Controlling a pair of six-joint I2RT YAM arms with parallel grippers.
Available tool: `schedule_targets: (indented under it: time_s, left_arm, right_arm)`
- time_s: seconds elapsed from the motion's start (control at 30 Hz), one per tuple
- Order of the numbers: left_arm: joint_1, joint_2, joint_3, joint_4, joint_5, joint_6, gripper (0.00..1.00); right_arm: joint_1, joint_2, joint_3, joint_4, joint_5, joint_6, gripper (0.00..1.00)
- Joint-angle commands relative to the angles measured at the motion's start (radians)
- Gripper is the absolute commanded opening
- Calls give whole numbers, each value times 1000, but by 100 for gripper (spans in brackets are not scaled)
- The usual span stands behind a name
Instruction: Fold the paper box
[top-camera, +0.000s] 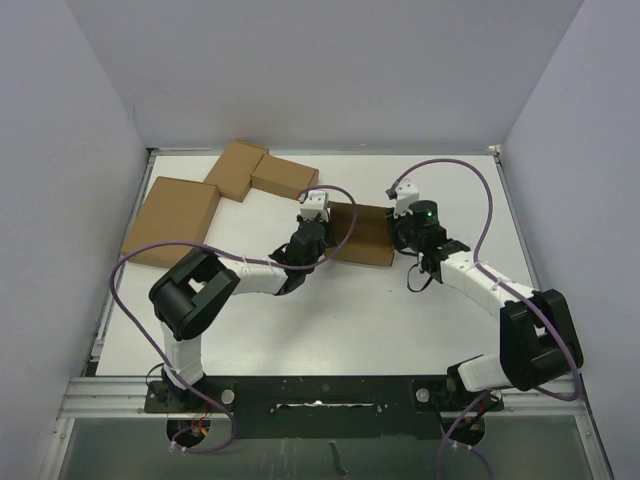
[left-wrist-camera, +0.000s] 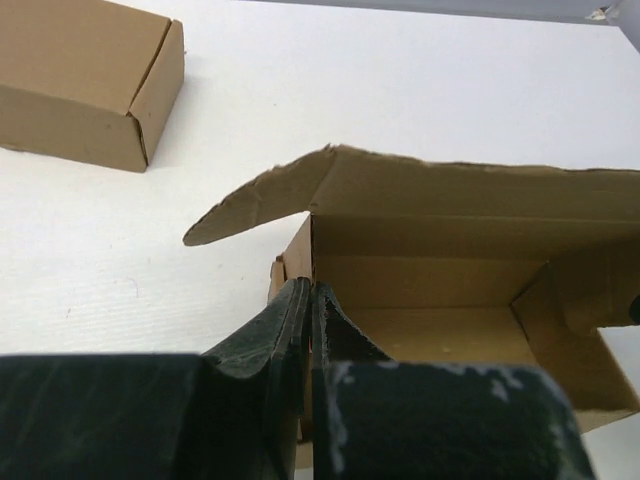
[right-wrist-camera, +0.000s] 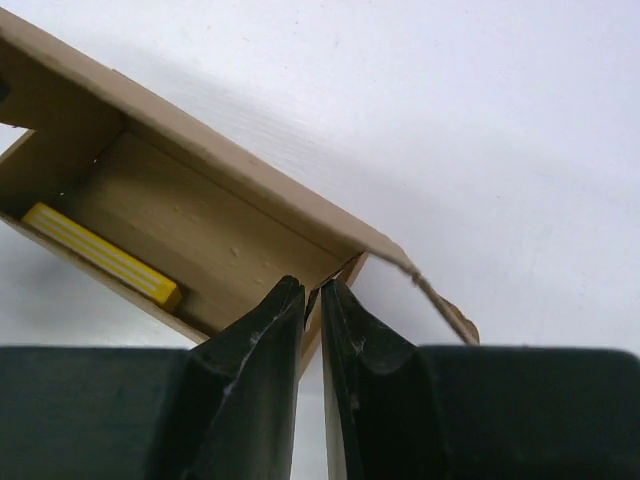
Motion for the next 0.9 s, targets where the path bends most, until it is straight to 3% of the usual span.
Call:
schedule_targets:
  time_s: [0.0,0.6,0.87]
  left_arm:
    - [-26,-51,-28,6,15,-27,0]
    - [-56,-92,-86,37,8,12,0]
    - [-70,-105,-89,22,-19,41,0]
  right_arm:
    - [17,-48,-7,18,-29,3,15]
    - [28,-131,-37,-60,-40,-48,23]
    - [3,-184,-24,-155,-85,-105,44]
